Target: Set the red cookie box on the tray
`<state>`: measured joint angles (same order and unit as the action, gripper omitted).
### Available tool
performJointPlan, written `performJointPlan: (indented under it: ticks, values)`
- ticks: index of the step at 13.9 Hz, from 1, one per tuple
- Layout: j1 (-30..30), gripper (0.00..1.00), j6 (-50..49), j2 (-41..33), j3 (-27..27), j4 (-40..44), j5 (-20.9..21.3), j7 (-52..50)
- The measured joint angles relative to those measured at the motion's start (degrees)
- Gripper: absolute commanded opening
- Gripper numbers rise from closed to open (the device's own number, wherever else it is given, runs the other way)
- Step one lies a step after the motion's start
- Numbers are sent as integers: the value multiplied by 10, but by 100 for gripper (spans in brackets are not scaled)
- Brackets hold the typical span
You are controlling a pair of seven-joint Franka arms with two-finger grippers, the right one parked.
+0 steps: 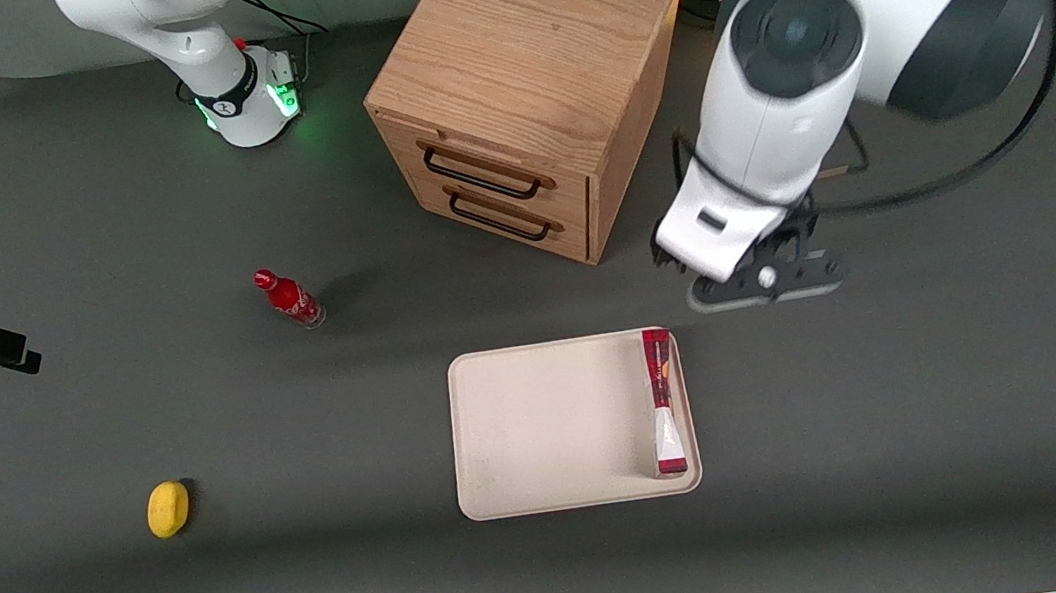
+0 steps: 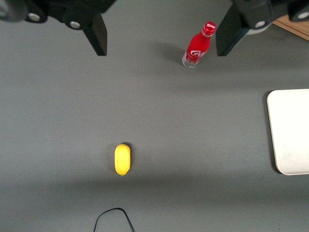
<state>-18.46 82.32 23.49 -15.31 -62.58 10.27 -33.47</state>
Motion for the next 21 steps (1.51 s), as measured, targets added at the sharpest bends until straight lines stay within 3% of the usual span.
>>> performJointPlan:
  ticks: [5,10,18,21]
  values:
    - [91,100,5,-130,3,-150,-7,75]
    - [213,100,82,-217,11,-280,-55,187]
    - [272,100,120,-237,12,-323,-74,241]
    - [242,100,128,-235,68,-322,-81,261]
